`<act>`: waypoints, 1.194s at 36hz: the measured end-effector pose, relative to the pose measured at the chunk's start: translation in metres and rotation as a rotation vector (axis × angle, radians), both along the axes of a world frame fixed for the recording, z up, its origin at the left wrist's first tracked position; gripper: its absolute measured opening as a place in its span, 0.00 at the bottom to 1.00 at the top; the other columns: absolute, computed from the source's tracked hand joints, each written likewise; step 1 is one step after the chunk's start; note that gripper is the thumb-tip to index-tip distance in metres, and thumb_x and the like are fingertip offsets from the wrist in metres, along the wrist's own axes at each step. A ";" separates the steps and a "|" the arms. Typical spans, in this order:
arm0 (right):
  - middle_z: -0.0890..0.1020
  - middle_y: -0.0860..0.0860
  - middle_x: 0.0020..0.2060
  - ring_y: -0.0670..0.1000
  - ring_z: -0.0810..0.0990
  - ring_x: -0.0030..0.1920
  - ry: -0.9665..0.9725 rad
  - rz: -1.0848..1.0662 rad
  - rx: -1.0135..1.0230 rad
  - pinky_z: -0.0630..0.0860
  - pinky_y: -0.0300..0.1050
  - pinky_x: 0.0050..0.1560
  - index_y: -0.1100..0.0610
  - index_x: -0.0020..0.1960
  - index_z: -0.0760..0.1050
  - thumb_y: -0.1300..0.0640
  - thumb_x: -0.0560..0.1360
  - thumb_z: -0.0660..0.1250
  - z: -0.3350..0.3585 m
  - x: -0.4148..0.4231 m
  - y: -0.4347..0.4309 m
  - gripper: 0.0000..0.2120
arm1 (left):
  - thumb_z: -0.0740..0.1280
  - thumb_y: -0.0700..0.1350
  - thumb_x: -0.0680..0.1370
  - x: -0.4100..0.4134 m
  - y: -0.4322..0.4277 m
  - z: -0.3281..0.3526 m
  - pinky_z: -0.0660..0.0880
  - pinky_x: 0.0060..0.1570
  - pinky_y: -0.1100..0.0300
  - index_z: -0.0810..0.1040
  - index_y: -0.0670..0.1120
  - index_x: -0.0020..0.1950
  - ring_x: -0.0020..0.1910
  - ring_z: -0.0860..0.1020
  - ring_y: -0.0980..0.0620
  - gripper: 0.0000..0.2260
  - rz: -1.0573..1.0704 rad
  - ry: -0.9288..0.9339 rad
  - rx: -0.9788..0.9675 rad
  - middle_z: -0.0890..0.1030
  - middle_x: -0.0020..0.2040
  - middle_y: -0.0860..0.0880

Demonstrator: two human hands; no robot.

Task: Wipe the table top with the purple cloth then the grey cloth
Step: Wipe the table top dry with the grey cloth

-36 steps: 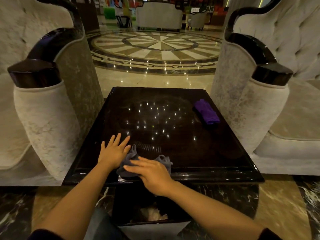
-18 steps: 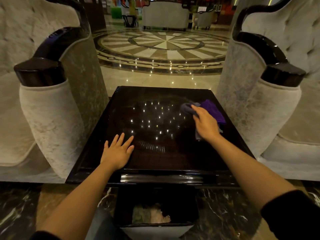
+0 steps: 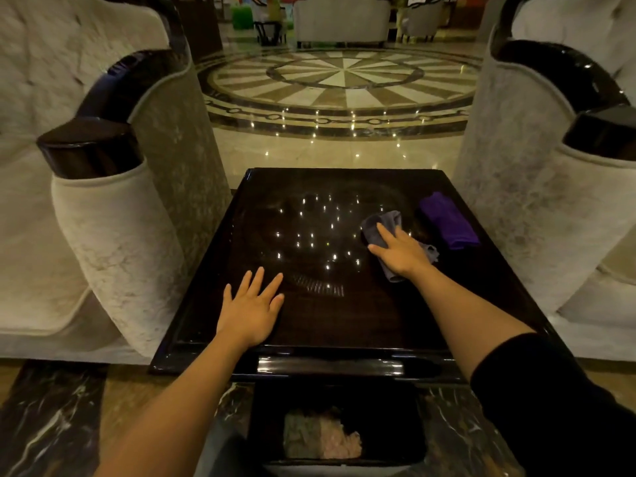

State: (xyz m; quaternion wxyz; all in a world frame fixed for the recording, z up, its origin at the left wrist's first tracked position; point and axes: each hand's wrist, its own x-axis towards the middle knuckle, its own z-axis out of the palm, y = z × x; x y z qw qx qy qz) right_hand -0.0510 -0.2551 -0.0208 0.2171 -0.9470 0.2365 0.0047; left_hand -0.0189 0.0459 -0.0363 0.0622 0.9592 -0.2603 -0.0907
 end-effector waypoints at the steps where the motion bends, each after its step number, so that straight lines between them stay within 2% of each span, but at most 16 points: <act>1: 0.50 0.58 0.75 0.59 0.51 0.74 -0.007 0.027 0.014 0.51 0.54 0.72 0.46 0.72 0.49 0.39 0.74 0.55 0.001 0.005 0.006 0.30 | 0.44 0.57 0.80 0.000 0.000 0.000 0.42 0.72 0.43 0.45 0.57 0.74 0.76 0.41 0.48 0.22 0.000 0.001 -0.001 0.44 0.77 0.48; 10: 0.53 0.54 0.75 0.56 0.51 0.74 -0.001 0.366 0.087 0.52 0.51 0.72 0.44 0.72 0.51 0.48 0.76 0.59 0.001 0.021 0.071 0.27 | 0.44 0.56 0.80 -0.005 0.000 0.002 0.42 0.72 0.43 0.46 0.57 0.74 0.76 0.41 0.48 0.22 -0.001 0.018 -0.026 0.45 0.77 0.49; 16: 0.56 0.55 0.74 0.56 0.54 0.73 -0.020 0.548 0.042 0.53 0.50 0.72 0.44 0.71 0.56 0.53 0.77 0.58 0.001 -0.005 0.101 0.24 | 0.44 0.56 0.80 -0.006 -0.003 0.001 0.42 0.72 0.43 0.47 0.56 0.74 0.76 0.42 0.48 0.22 0.013 0.017 -0.031 0.45 0.77 0.48; 23: 0.62 0.55 0.73 0.53 0.58 0.73 -0.099 0.695 0.072 0.56 0.51 0.73 0.49 0.69 0.61 0.59 0.77 0.59 0.007 -0.045 0.120 0.22 | 0.46 0.53 0.80 -0.008 -0.003 0.003 0.43 0.72 0.42 0.46 0.55 0.74 0.76 0.42 0.48 0.22 0.011 0.004 -0.018 0.45 0.77 0.48; 29: 0.66 0.54 0.71 0.53 0.63 0.71 -0.155 0.739 0.113 0.60 0.49 0.72 0.51 0.67 0.66 0.60 0.76 0.60 0.009 -0.077 0.133 0.20 | 0.49 0.49 0.80 -0.011 -0.001 0.008 0.44 0.72 0.42 0.45 0.56 0.74 0.76 0.42 0.47 0.23 -0.002 -0.002 -0.013 0.45 0.77 0.47; 34: 0.69 0.57 0.69 0.54 0.64 0.70 -0.169 0.724 0.120 0.58 0.45 0.70 0.51 0.66 0.68 0.61 0.76 0.60 0.010 -0.101 0.142 0.18 | 0.48 0.50 0.81 -0.010 -0.002 0.010 0.44 0.73 0.43 0.45 0.56 0.74 0.76 0.42 0.48 0.23 0.005 0.008 -0.003 0.44 0.77 0.48; 38: 0.71 0.59 0.66 0.55 0.68 0.68 -0.159 0.703 0.266 0.63 0.43 0.67 0.55 0.64 0.71 0.65 0.76 0.58 0.015 -0.115 0.145 0.17 | 0.46 0.52 0.81 -0.008 -0.002 0.009 0.43 0.73 0.43 0.48 0.57 0.74 0.76 0.43 0.49 0.21 0.021 0.034 -0.047 0.46 0.77 0.49; 40: 0.74 0.61 0.62 0.54 0.72 0.62 -0.170 0.679 0.388 0.66 0.36 0.62 0.58 0.63 0.72 0.68 0.76 0.57 0.020 -0.121 0.141 0.17 | 0.45 0.53 0.81 -0.006 -0.002 0.007 0.43 0.73 0.43 0.48 0.57 0.74 0.76 0.43 0.49 0.21 0.025 0.040 -0.049 0.46 0.77 0.49; 43: 0.76 0.58 0.59 0.46 0.72 0.58 -0.262 0.546 0.534 0.64 0.22 0.55 0.61 0.61 0.73 0.71 0.74 0.57 0.029 -0.127 0.133 0.17 | 0.45 0.54 0.81 -0.006 -0.001 0.006 0.43 0.73 0.44 0.47 0.58 0.74 0.76 0.43 0.49 0.21 0.028 0.044 -0.046 0.46 0.77 0.49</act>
